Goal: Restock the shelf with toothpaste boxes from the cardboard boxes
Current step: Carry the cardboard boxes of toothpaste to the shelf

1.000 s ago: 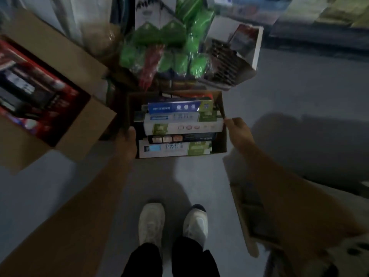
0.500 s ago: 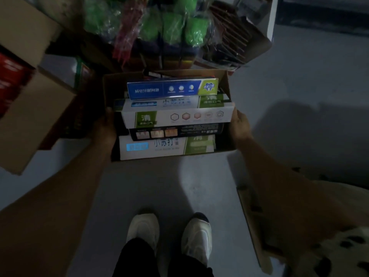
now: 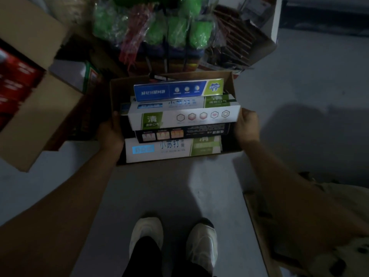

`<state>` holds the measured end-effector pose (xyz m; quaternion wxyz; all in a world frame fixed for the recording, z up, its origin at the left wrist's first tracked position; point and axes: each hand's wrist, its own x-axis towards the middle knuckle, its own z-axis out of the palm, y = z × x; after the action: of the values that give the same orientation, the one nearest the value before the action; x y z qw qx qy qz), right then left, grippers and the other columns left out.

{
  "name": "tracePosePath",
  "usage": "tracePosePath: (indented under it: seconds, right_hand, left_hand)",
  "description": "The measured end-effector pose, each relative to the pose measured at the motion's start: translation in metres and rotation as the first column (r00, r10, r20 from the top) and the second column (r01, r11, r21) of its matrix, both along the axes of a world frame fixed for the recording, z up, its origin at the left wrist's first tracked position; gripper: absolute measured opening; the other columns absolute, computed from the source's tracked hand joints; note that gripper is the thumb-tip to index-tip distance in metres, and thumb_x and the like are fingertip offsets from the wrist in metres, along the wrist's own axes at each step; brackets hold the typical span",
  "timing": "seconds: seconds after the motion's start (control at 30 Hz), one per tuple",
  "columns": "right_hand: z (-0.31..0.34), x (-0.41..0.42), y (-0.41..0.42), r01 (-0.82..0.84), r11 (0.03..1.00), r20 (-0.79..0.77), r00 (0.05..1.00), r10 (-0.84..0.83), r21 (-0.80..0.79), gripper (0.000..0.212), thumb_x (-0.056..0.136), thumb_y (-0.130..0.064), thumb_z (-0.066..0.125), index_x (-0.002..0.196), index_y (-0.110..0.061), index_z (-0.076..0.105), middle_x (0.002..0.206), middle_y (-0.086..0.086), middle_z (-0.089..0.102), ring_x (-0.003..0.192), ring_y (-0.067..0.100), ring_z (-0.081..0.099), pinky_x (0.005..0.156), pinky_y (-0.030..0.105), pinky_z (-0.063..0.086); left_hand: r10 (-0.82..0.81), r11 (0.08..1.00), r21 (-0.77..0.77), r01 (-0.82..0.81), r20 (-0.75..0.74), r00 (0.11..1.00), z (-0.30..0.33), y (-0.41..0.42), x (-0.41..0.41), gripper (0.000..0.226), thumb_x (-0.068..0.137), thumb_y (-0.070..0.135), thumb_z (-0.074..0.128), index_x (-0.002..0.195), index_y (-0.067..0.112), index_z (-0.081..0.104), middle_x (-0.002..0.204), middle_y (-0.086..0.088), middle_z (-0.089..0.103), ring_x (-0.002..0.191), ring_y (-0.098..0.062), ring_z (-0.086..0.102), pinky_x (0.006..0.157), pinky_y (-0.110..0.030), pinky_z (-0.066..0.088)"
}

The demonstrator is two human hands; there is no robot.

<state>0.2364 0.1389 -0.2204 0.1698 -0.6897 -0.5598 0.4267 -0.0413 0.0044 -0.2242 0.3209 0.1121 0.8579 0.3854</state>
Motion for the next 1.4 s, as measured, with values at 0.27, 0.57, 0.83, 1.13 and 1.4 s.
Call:
tracePosePath:
  seconds: [0.27, 0.57, 0.83, 1.13, 1.4]
  right_hand:
    - [0.016, 0.012, 0.005, -0.072, 0.992, 0.077, 0.995, 0.064, 0.105, 0.043, 0.101, -0.027, 0.042, 0.082, 0.005, 0.061, 0.091, 0.025, 0.069, 0.085, 0.037, 0.066, 0.077, 0.052, 0.051]
    - [0.144, 0.051, -0.005, -0.008, 0.999, 0.108, 0.994, 0.005, 0.034, 0.034, 0.101, -0.023, 0.043, 0.090, 0.002, 0.063, 0.098, 0.019, 0.070, 0.091, 0.029, 0.066, 0.086, 0.050, 0.053]
    - [0.281, 0.089, -0.029, 0.005, 0.999, 0.174, 0.985, -0.012, 0.041, 0.047, 0.101, -0.030, 0.042, 0.090, 0.010, 0.063, 0.094, 0.026, 0.069, 0.087, 0.039, 0.066, 0.081, 0.057, 0.051]
    - [0.444, 0.088, -0.052, 0.010, 0.999, 0.146, 0.989, -0.018, 0.053, 0.050, 0.101, -0.032, 0.041, 0.086, 0.009, 0.064, 0.091, 0.024, 0.069, 0.084, 0.035, 0.066, 0.082, 0.052, 0.052]
    - [0.574, 0.045, -0.069, -0.142, 0.974, 0.160, 0.981, 0.114, 0.177, 0.054, 0.103, -0.032, 0.038, 0.068, 0.007, 0.054, 0.078, 0.025, 0.065, 0.066, 0.031, 0.054, 0.059, 0.032, 0.036]
  left_hand:
    - [-0.060, 0.998, 0.016, 0.061, -0.095, 0.994, 0.019, 0.003, 0.013, 0.043, 0.104, 0.032, 0.035, 0.118, 0.000, 0.059, 0.103, -0.007, 0.055, 0.098, -0.017, 0.052, 0.079, -0.021, 0.036]
    - [-0.143, 0.986, 0.070, 0.149, -0.080, 0.986, 0.128, 0.001, 0.052, 0.040, 0.105, 0.028, 0.034, 0.110, 0.000, 0.061, 0.098, -0.008, 0.056, 0.094, -0.018, 0.054, 0.065, -0.015, 0.039]
    - [-0.142, 0.990, 0.001, 0.142, -0.020, 0.990, 0.256, -0.019, 0.088, 0.049, 0.104, 0.035, 0.034, 0.111, -0.005, 0.063, 0.108, -0.021, 0.063, 0.102, -0.031, 0.061, 0.076, -0.027, 0.040]
    - [-0.183, 0.983, -0.028, 0.182, -0.104, 0.978, 0.419, -0.041, 0.089, 0.053, 0.104, 0.040, 0.031, 0.107, -0.001, 0.065, 0.107, -0.021, 0.064, 0.106, -0.034, 0.059, 0.083, -0.035, 0.043]
    - [-0.050, 0.995, 0.083, 0.061, -0.119, 0.992, 0.548, -0.086, 0.051, 0.047, 0.103, 0.037, 0.037, 0.104, -0.001, 0.063, 0.102, -0.020, 0.064, 0.098, -0.029, 0.060, 0.084, -0.037, 0.047]
